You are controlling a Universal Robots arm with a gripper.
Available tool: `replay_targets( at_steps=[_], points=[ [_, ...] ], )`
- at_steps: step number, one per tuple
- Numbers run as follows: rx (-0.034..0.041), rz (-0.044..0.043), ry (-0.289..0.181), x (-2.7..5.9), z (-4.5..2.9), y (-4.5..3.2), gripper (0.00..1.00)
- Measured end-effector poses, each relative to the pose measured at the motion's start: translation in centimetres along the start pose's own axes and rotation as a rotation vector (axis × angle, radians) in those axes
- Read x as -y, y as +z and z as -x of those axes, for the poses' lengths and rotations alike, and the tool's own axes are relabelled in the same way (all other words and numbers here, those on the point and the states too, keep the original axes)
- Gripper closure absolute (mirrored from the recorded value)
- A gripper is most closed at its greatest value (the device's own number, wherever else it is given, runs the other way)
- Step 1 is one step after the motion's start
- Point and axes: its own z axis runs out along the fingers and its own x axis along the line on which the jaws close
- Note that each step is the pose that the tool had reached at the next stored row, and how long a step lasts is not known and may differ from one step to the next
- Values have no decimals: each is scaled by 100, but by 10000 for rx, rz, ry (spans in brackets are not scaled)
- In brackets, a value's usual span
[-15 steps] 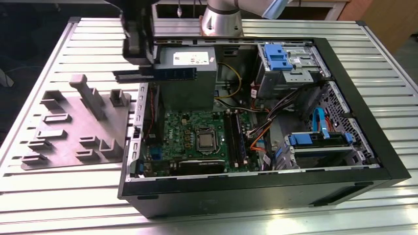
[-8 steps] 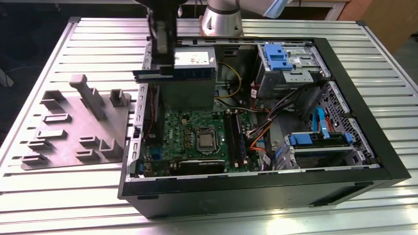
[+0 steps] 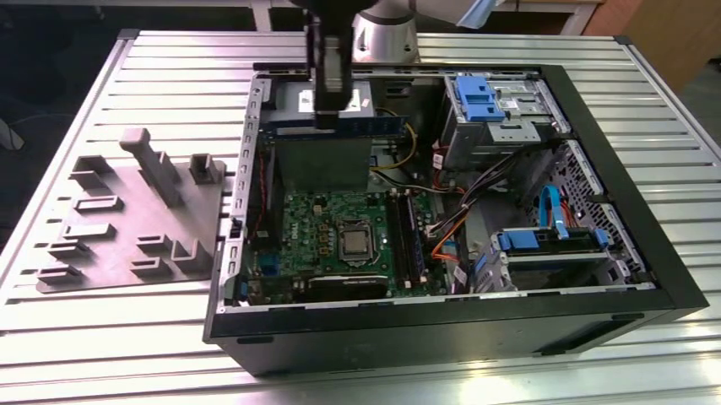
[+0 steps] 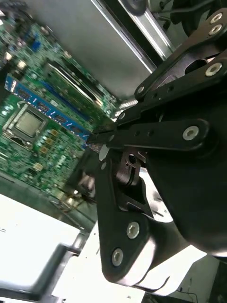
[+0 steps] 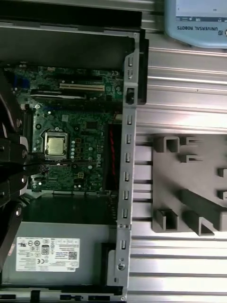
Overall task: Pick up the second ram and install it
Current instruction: 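Pick up the second ram and move it above second insertion slot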
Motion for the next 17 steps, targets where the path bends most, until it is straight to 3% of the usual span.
replay_targets(
  at_steps=[6,11,17],
  points=[
    [-1,3,-1,242,-7,-11,88],
    [3,1,0,255,-7,-7,88],
    [0,3,0,262,-9,93,88]
  ],
)
